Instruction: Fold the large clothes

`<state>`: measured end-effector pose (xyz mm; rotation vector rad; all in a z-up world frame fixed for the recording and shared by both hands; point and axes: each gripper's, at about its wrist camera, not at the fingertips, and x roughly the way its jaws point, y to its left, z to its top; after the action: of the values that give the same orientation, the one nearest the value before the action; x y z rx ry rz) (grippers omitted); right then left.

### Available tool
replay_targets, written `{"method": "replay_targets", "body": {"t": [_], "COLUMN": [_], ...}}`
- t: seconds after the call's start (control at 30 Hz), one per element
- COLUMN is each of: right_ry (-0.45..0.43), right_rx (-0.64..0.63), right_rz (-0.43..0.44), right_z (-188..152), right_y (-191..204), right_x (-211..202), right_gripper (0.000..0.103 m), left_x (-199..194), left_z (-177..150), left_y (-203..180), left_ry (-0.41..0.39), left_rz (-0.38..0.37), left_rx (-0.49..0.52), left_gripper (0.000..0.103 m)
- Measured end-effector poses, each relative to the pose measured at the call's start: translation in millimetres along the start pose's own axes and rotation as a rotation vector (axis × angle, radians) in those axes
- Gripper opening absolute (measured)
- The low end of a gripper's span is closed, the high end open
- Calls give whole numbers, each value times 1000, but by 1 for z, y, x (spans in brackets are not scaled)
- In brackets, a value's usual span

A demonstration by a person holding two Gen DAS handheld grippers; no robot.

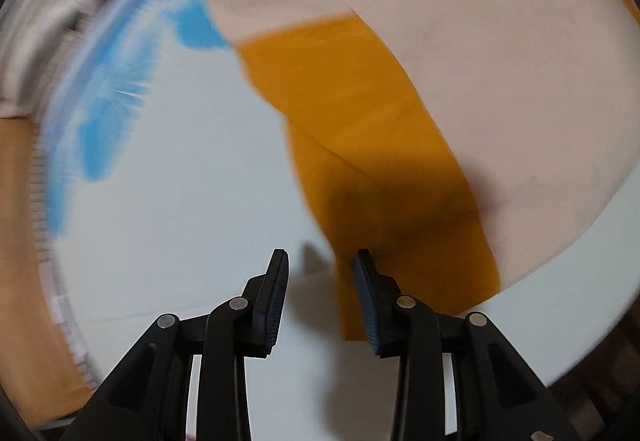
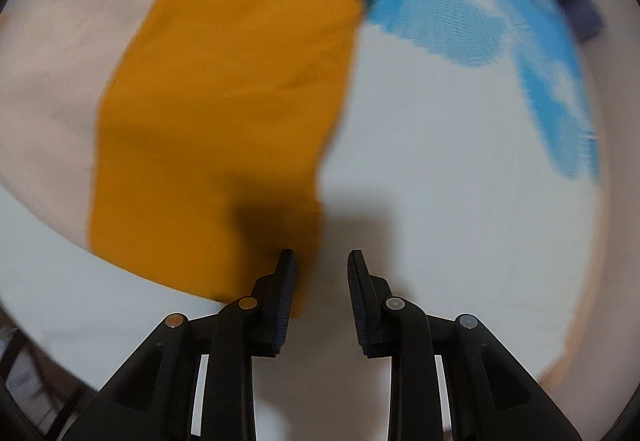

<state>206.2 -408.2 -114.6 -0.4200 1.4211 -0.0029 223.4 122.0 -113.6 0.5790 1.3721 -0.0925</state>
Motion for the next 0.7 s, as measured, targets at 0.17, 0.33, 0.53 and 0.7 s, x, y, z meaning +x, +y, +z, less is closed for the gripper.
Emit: {"method": "replay_targets", "body": {"t": [0.17, 0.33, 0.53, 0.7], "right_ry": [-337, -669, -591, -592], "right_rx": [215, 378, 247, 191], "right_rz": [-55, 78, 144, 105], "right_z": [3, -20, -18, -1], "right_y": [-1, 77, 191, 229], "right_x": [-99, -182, -130, -113], "right_gripper": [30, 37, 38, 38], "left_x": [-75, -96, -92, -84], "left_z": [-17, -41, -45, -48], "left_y": [-10, -45, -53, -52], "left_ry": [-276, -374, -388, -382], "left_rz": [-45, -110, -95, -114], "left_rx": [-364, -534, -549, -536], "left_gripper": [31, 32, 32, 32]}}
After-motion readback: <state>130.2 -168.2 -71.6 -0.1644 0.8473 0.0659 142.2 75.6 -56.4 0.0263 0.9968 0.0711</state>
